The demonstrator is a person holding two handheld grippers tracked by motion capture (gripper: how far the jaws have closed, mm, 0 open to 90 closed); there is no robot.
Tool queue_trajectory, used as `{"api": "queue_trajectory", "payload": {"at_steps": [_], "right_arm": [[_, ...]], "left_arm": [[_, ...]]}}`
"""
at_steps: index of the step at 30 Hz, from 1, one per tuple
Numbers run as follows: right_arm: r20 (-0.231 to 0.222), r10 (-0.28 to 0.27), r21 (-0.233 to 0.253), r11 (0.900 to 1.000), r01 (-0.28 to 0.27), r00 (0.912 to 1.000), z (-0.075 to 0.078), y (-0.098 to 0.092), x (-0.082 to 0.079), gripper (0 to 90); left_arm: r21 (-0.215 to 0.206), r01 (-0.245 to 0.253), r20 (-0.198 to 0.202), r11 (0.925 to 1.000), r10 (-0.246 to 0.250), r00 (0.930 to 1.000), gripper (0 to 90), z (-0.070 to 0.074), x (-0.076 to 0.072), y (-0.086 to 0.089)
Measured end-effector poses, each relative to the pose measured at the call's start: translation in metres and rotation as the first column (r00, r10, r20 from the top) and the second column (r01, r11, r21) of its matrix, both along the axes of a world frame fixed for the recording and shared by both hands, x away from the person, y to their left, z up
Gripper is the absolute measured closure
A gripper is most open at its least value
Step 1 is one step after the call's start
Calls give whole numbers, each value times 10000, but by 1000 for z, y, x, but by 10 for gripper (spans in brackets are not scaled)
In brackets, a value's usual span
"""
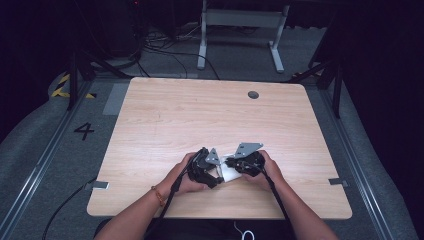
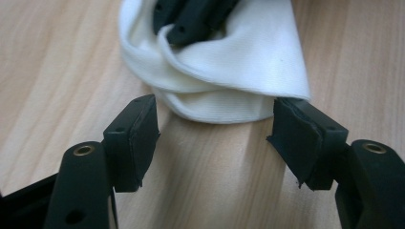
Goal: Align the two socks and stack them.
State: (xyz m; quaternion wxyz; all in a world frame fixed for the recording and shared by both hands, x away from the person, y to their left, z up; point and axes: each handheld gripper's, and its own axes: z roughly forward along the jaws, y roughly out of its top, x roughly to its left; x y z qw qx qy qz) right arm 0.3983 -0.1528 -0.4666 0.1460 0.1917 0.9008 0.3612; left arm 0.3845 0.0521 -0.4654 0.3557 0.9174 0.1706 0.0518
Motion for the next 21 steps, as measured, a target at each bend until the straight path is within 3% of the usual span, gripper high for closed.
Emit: {"api": "queue_trajectory", "payload": {"at_steps": [3, 5, 6, 8, 10, 14, 21], "right_arm": [[-104, -9, -37, 10000, 8, 9999, 0, -1, -2, 870], [-68, 21, -139, 9999, -22, 10000, 0, 0, -3, 870], [-70, -15, -173, 9998, 14, 10000, 1, 0, -4, 870], [-113, -79, -185, 9998, 77, 9999, 1, 0, -4, 870], [-211, -127, -140, 9998, 124, 9997, 1, -2, -4, 869], [-456, -265, -23, 9996, 264, 9986, 1, -5, -4, 866], [-392, -545, -63, 9985, 543, 9977, 3, -8, -3, 821]], "left_arm": [[-1065, 258, 122, 9940, -247, 9996, 335, 12, -9, 3], [-1232, 403, 32, 9916, -402, 9992, 336, 14, -13, 1], [-976, 707, 86, 9927, -702, 9975, 338, 12, -21, -9], [-644, 798, 39, 9947, -798, 9968, 353, 7, -26, -20], [-564, 827, -131, 9950, -835, 9964, 383, 2, -25, -26], [-454, 766, -355, 9960, -782, 9963, 463, -4, -18, -25], [135, 942, 87, 9955, -943, 9955, 581, -4, -11, -21]]}}
